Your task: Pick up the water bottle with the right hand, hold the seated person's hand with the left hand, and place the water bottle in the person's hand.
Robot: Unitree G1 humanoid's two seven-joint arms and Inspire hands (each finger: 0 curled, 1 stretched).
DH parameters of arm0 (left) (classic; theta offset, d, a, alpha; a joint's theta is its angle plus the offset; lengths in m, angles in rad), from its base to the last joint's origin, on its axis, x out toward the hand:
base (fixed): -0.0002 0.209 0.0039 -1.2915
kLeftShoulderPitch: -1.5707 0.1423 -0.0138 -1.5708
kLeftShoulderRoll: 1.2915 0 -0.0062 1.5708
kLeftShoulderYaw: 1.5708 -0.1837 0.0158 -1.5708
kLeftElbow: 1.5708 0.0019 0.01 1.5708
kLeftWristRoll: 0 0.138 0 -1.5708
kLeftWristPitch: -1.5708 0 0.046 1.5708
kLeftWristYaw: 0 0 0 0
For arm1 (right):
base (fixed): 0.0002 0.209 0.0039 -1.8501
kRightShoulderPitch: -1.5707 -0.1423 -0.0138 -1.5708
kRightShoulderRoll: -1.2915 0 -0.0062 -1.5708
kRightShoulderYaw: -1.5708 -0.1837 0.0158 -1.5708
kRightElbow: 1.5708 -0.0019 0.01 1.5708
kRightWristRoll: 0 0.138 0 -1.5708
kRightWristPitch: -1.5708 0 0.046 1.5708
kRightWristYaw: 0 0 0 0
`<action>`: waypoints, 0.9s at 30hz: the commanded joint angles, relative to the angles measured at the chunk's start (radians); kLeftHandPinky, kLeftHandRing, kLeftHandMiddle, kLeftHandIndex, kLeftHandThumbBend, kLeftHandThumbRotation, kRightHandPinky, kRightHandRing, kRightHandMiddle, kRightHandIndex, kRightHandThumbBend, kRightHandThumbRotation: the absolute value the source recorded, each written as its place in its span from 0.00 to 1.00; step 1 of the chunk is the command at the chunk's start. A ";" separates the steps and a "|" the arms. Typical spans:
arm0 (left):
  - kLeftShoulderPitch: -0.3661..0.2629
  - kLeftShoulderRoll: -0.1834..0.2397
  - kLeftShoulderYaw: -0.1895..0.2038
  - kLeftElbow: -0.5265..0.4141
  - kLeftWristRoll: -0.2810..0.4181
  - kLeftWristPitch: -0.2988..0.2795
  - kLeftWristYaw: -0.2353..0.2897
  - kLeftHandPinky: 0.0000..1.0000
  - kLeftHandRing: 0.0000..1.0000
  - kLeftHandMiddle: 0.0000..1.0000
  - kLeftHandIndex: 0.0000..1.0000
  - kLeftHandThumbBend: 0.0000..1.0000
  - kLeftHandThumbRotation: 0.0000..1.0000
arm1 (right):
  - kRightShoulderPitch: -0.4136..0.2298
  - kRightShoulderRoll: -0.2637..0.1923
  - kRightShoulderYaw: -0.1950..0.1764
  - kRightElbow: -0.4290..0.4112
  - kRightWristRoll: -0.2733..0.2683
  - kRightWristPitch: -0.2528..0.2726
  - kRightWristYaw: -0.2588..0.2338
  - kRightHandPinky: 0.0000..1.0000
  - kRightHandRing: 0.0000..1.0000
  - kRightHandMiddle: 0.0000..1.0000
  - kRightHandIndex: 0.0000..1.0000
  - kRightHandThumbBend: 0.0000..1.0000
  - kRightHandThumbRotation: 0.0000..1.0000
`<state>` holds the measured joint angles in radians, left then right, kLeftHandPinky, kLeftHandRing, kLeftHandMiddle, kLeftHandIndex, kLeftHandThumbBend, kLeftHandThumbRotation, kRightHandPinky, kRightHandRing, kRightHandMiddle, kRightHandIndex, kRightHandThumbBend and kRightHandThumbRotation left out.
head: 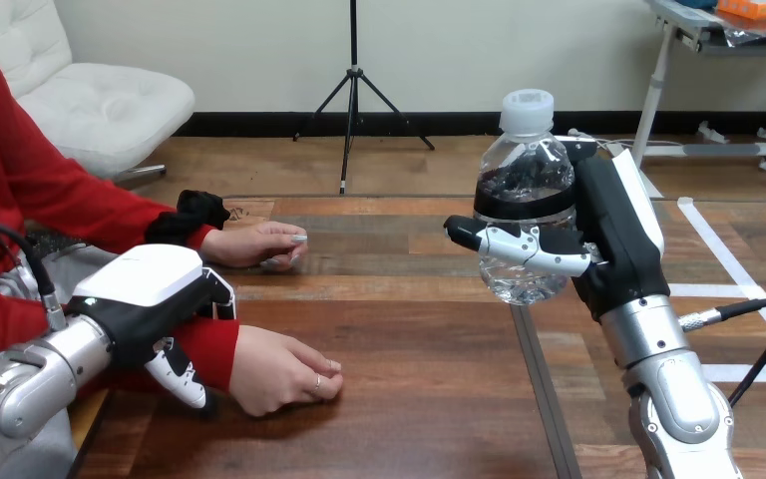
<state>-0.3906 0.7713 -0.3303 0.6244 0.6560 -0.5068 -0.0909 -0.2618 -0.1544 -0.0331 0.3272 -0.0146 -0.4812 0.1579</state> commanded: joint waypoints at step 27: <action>-0.016 -0.024 0.049 -0.128 -0.074 0.027 -0.037 0.35 0.40 0.45 0.46 0.94 0.00 | -0.153 0.088 0.030 0.218 -0.016 -0.150 -0.023 0.08 0.13 0.16 0.19 0.70 0.00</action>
<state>-0.3686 0.7665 -0.3108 0.5610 0.6064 -0.4932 -0.1147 -0.2892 -0.0811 -0.0035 0.5435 -0.0369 -0.5794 0.1530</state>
